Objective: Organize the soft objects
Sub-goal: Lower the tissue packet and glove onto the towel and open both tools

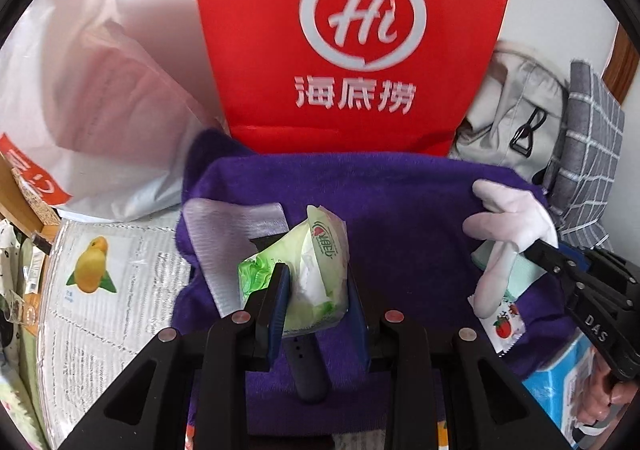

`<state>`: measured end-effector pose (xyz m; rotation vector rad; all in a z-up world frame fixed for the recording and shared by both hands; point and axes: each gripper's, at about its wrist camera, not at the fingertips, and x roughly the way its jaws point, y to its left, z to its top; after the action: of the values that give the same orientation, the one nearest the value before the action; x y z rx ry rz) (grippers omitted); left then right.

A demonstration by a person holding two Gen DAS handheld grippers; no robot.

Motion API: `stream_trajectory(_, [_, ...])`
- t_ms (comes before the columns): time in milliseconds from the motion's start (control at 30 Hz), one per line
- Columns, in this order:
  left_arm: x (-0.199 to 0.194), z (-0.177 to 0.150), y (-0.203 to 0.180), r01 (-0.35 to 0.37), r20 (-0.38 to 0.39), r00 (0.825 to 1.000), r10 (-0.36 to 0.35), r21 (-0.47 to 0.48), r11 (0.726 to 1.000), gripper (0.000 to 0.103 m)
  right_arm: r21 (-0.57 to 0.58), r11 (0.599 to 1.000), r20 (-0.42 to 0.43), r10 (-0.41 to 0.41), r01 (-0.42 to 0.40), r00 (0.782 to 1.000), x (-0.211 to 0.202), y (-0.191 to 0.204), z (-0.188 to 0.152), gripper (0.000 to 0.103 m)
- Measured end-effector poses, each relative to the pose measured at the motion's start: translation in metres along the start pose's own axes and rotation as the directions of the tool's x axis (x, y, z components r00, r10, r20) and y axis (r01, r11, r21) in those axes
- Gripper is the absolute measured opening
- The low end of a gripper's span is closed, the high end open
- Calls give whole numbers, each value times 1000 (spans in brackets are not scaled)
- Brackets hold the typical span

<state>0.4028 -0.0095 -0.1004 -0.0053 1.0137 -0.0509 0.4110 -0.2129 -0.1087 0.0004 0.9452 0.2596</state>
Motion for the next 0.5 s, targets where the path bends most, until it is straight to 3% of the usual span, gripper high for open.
stream_trajectory(267, [17, -1, -2, 41, -37, 998, -41, 13, 999, 31, 1, 1000, -10, 24, -24, 1000, 4, 0, 0, 19])
stream_trajectory(400, [20, 1, -6, 52, -38, 998, -51, 21, 998, 32, 2, 1000, -9, 29, -29, 1000, 1, 0, 0, 32])
stream_trajectory(500, [24, 1, -4, 58, -52, 997, -58, 9, 998, 39, 1, 1000, 5, 25, -25, 1000, -4, -1, 0, 41])
